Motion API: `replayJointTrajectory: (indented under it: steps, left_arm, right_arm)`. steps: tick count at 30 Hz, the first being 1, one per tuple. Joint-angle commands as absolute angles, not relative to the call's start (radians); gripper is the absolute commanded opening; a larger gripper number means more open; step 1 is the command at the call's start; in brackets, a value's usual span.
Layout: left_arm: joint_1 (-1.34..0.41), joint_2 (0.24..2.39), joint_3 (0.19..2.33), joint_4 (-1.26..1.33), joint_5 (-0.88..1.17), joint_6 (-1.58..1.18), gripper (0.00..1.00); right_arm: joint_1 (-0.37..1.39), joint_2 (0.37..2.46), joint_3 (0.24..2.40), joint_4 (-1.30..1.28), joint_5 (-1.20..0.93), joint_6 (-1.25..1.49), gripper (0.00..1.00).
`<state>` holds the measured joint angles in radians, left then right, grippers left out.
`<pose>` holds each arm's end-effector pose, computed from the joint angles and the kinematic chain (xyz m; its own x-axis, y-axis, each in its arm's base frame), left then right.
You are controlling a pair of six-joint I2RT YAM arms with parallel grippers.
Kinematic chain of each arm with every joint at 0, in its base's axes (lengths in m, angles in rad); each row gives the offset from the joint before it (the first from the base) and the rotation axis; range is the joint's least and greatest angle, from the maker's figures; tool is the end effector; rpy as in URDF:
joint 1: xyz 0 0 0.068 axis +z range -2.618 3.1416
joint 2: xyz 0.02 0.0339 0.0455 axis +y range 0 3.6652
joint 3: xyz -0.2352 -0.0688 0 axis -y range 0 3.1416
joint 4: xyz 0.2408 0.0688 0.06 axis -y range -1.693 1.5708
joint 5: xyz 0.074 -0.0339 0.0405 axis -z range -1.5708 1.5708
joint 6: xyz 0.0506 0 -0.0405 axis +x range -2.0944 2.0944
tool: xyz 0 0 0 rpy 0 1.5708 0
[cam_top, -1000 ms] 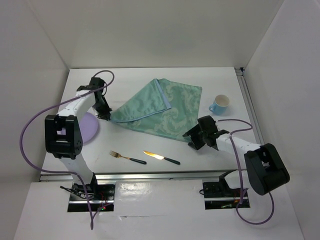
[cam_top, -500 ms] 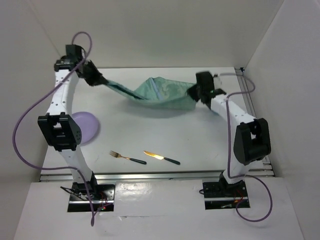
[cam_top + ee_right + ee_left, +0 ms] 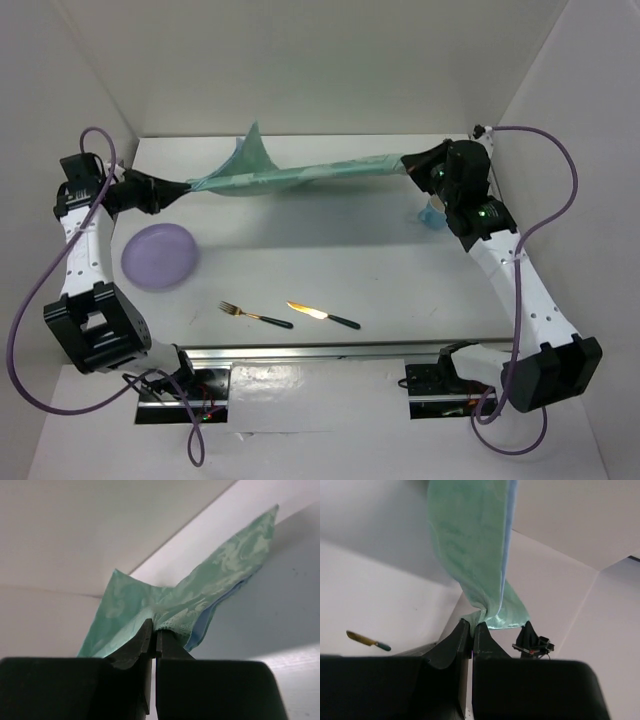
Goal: Set the dinner table for one person
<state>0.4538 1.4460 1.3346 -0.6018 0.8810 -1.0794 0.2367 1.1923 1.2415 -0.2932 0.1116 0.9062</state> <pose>0.3020 0.1039 0.3102 -0.4938 -0.8651 0.0881 -0.4027 0.1377 -0.9049 0.2845 0.0628 0.3738 -0.2456 0.7455 -0.6197 0.1059 0.6560 0.7473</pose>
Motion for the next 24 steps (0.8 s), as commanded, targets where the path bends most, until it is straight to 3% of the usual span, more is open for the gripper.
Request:
replayJointTrajectory:
  steps: [1,13,19,24]
  left_arm:
    - [0.474,1.428,1.307,-0.509,0.919,-1.125,0.00]
    - [0.474,1.437,1.607,-0.543,0.989,-1.086,0.00]
    - [0.474,1.344,1.637,-0.431,0.977,-1.144,0.00]
    - [0.474,1.387,1.730,-0.420,0.959,-1.135,0.00]
  right_arm:
    - [0.215,1.177,1.212,-0.334,0.152,0.879,0.00]
    - [0.225,1.207,1.466,-0.367,0.080,0.795,0.00]
    - [0.225,1.169,1.569,-0.389,0.043,0.743,0.00]
    - [0.225,1.252,1.670,-0.402,0.023,0.689,0.00]
